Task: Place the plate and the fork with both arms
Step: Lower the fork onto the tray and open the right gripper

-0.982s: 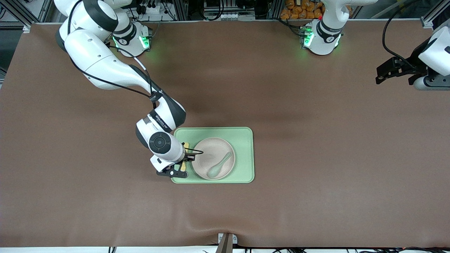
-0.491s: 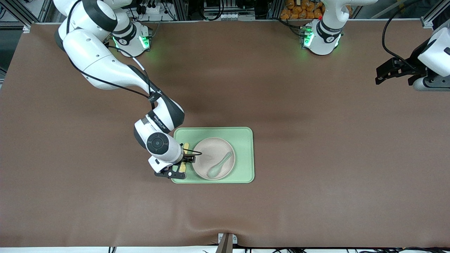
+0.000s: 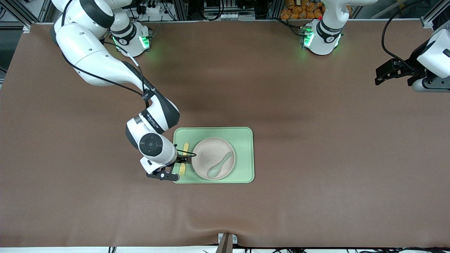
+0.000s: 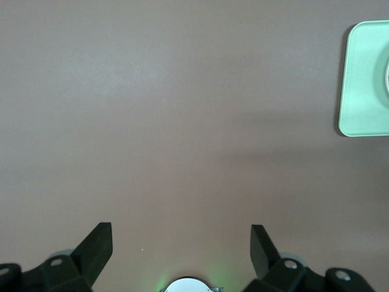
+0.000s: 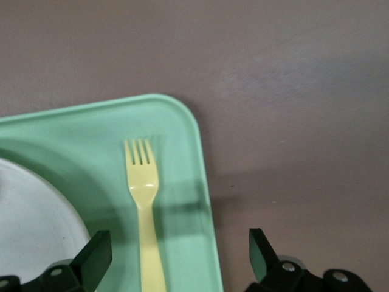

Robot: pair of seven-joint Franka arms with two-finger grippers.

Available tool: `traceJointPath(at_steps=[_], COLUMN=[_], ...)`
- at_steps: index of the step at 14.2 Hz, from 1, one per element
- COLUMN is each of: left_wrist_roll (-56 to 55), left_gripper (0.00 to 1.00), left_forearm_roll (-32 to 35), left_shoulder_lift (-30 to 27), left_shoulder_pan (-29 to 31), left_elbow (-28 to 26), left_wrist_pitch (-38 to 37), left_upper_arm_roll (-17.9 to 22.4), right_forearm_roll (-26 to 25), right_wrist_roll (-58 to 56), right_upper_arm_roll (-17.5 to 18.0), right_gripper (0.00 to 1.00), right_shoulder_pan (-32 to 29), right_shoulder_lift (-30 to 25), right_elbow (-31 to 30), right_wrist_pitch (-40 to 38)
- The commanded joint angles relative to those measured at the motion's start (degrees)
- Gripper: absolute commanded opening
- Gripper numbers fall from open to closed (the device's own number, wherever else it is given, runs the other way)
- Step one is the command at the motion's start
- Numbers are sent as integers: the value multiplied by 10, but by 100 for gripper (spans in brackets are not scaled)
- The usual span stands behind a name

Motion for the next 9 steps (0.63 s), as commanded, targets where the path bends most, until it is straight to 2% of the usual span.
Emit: traceJointPath(at_steps=[1,4,7,9], left_wrist_roll=[6,6,6,6], left_gripper=[100,100,100,100], left_forearm_roll=[-2,-2,-2,-2], left_shoulder_lift=[2,2,2,2], left_shoulder_pan=[2,2,2,2], left_elbow=[7,7,7,7], left_wrist_pitch=[-1,0,0,0], left_upper_arm_roll=[-2,-2,-2,-2], right_forearm_roll=[-15,-14,-13,-12], right_wrist_roll=[5,5,5,5], right_upper_arm_roll=[40,102,109,109], right_gripper=[100,100,100,100], right_shoulder_pan=[-39,-102,-114,-109], right_shoulder_lift=[-22,-38,-81,-87], right_elbow=[7,8,32,81], right_wrist_pitch=[-46,-67,-129,-202])
